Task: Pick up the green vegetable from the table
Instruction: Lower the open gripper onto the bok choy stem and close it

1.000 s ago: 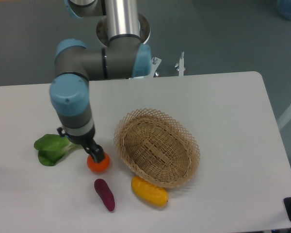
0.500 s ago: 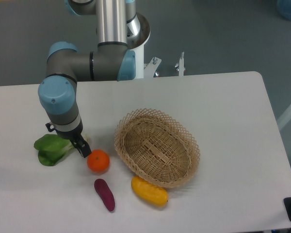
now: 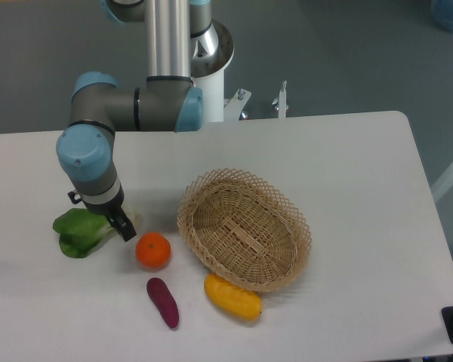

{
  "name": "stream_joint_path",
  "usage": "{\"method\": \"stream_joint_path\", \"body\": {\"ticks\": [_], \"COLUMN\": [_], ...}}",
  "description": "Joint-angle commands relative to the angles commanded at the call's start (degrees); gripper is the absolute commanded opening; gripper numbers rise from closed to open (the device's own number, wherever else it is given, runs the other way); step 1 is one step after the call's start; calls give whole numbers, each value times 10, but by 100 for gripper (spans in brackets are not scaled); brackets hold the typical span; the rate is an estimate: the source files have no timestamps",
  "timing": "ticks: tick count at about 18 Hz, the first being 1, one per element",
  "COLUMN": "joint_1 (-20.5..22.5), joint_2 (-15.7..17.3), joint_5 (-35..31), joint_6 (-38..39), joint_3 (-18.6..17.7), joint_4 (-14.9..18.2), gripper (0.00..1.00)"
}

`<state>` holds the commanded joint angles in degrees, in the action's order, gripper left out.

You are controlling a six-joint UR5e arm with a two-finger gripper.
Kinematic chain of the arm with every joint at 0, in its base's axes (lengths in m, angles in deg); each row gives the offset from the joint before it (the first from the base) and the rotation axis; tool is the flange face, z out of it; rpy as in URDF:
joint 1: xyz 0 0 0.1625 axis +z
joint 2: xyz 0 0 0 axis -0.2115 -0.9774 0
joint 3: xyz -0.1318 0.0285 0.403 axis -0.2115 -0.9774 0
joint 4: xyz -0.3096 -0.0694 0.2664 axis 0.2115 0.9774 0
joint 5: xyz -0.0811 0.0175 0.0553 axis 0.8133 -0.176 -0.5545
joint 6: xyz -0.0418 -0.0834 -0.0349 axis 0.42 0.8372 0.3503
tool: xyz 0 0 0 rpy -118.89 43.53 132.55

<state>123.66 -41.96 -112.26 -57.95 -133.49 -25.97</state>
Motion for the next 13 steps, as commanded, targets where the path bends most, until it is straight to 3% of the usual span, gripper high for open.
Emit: {"method": "stream_joint_path", "body": {"ticks": [7,11,13], "joint_1": [-6,-9,-9], "joint_2": [-8,-18,-18], "joint_5": [3,3,3], "joint_6": [16,39,46], "joint_3": [-7,-11,-12], "joint_4": [-10,-39,-43], "gripper": [100,100,83]}}
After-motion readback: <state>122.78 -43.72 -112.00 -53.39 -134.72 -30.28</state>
